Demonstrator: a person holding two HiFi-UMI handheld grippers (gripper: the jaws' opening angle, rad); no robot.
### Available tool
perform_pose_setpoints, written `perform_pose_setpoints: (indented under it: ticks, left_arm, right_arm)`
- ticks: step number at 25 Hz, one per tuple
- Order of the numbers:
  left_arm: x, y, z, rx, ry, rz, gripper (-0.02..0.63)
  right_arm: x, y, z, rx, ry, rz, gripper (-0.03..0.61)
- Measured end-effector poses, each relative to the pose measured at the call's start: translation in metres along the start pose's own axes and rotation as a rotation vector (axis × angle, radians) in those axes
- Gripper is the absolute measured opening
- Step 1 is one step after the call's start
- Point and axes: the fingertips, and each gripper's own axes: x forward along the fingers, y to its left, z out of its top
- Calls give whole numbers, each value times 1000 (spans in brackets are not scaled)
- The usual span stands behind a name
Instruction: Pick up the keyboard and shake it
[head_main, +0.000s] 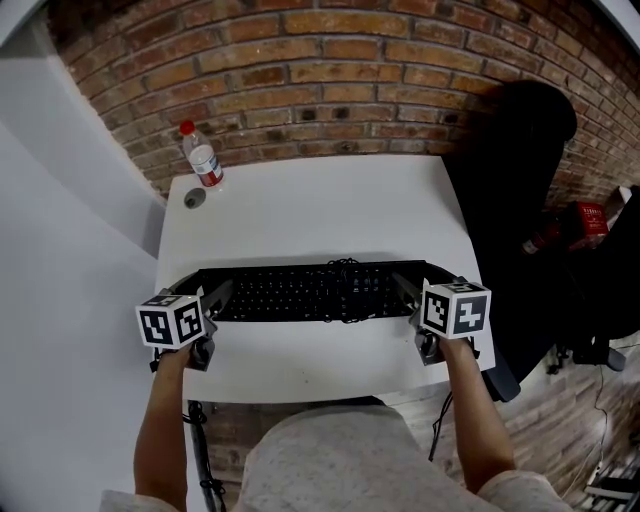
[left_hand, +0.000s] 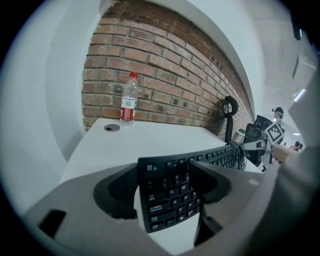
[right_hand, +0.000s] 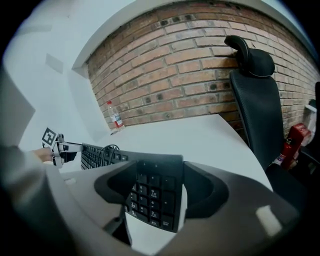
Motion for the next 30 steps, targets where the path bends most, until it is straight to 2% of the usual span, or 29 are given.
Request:
perform_pose_setpoints:
  ticks: [8, 14, 30]
  left_arm:
    - [-22, -5, 5, 15, -77, -4, 298]
    - [-35, -10, 1, 22, -103, -8, 285]
    - [-60, -20, -16, 91, -117, -1, 285]
  right_arm:
    - [-15, 9, 7, -74, -57, -18, 298]
    - [-27, 15, 2, -93, -92, -26, 296]
    - [-53, 26, -19, -153, -124, -64, 291]
